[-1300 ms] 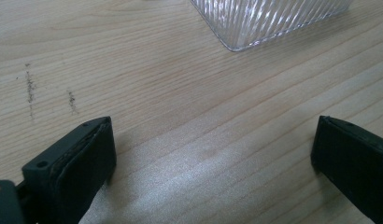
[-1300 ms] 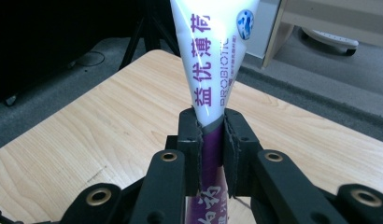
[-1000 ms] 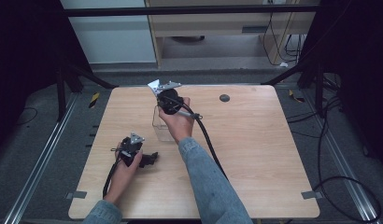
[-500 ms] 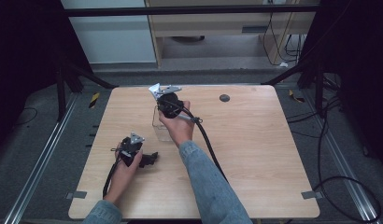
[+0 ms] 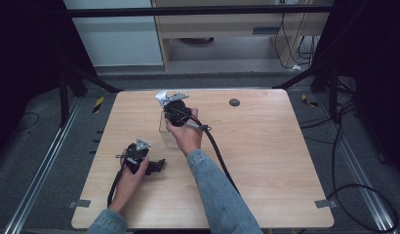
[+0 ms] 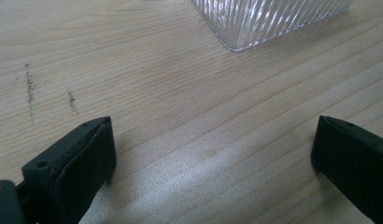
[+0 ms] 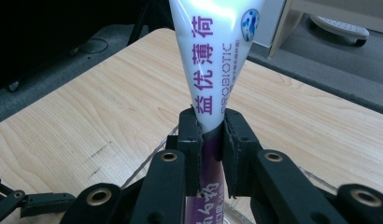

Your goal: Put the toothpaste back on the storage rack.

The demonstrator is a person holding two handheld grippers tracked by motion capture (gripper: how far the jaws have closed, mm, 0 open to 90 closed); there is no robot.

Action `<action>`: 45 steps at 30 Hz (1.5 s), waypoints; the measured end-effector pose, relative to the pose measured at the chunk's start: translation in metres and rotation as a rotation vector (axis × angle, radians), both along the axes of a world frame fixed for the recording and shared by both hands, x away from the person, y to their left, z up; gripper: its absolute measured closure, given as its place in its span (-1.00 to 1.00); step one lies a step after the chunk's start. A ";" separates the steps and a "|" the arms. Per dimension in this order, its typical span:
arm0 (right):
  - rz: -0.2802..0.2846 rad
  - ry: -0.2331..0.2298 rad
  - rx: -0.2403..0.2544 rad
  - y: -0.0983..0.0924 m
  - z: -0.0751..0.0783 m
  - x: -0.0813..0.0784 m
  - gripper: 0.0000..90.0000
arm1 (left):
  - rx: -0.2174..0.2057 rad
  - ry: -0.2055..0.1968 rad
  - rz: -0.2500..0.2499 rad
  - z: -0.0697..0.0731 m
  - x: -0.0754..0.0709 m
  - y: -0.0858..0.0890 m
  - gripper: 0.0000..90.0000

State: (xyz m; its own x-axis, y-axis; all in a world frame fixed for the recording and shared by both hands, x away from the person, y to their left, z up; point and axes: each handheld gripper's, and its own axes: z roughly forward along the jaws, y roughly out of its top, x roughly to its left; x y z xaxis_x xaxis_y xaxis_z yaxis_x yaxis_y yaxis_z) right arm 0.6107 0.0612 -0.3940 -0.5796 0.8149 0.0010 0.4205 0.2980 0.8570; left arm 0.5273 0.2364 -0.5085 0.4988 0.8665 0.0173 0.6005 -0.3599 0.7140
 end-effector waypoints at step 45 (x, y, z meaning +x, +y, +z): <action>0.014 0.016 -0.020 0.006 -0.011 -0.001 0.76 | -0.001 0.001 0.001 0.000 0.000 0.000 -1.00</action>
State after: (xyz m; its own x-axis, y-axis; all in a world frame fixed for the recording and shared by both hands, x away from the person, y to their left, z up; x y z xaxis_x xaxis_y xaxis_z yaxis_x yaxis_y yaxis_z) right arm 0.6097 0.0672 -0.4051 -0.5909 0.8067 -0.0062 0.4295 0.3211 0.8441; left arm 0.5272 0.2363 -0.5085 0.4979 0.8671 0.0156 0.6015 -0.3583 0.7140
